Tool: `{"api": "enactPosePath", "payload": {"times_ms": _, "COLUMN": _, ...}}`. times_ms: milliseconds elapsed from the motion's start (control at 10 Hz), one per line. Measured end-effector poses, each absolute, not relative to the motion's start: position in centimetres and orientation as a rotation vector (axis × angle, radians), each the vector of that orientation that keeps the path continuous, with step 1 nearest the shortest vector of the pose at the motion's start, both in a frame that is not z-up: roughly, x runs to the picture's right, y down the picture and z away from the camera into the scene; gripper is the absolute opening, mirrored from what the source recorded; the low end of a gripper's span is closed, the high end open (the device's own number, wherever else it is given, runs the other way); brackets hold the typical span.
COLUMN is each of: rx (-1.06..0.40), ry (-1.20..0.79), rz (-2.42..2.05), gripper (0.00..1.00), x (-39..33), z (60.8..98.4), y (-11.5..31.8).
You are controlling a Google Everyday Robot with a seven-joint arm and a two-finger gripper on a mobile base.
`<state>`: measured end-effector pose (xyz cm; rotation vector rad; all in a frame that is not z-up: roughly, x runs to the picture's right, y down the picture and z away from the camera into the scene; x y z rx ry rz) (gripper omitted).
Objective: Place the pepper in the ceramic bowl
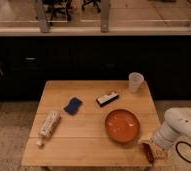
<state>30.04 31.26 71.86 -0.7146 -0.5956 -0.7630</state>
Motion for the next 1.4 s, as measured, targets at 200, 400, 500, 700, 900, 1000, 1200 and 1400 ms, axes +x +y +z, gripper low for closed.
{"api": "enactPosePath", "payload": {"times_ms": 200, "rx": -0.717, "ry": -0.587, "rz": -0.799, "gripper": 0.80, "x": 29.8, "z": 72.2, "y": 31.1}}
{"api": "enactPosePath", "payload": {"times_ms": 400, "rx": -0.720, "ry": -0.573, "rz": -0.836, "gripper": 0.80, "x": 29.8, "z": 72.3, "y": 31.2}}
{"api": "enactPosePath", "payload": {"times_ms": 500, "rx": -0.719, "ry": -0.567, "rz": -0.855, "gripper": 0.80, "x": 29.7, "z": 72.5, "y": 31.1}}
{"api": "enactPosePath", "payload": {"times_ms": 700, "rx": -0.721, "ry": -0.560, "rz": -0.886, "gripper": 0.80, "x": 29.6, "z": 72.6, "y": 31.1}}
{"api": "enactPosePath", "payload": {"times_ms": 900, "rx": -0.728, "ry": -0.554, "rz": -0.922, "gripper": 0.80, "x": 29.6, "z": 72.6, "y": 31.3}}
{"api": "enactPosePath", "payload": {"times_ms": 1000, "rx": -0.733, "ry": -0.552, "rz": -0.946, "gripper": 0.80, "x": 29.5, "z": 72.7, "y": 31.4}}
{"api": "enactPosePath", "payload": {"times_ms": 1200, "rx": -0.743, "ry": -0.548, "rz": -0.984, "gripper": 0.80, "x": 29.3, "z": 72.9, "y": 31.5}}
{"api": "enactPosePath", "payload": {"times_ms": 1400, "rx": -0.761, "ry": -0.548, "rz": -1.012, "gripper": 0.80, "x": 29.4, "z": 73.2, "y": 31.8}}
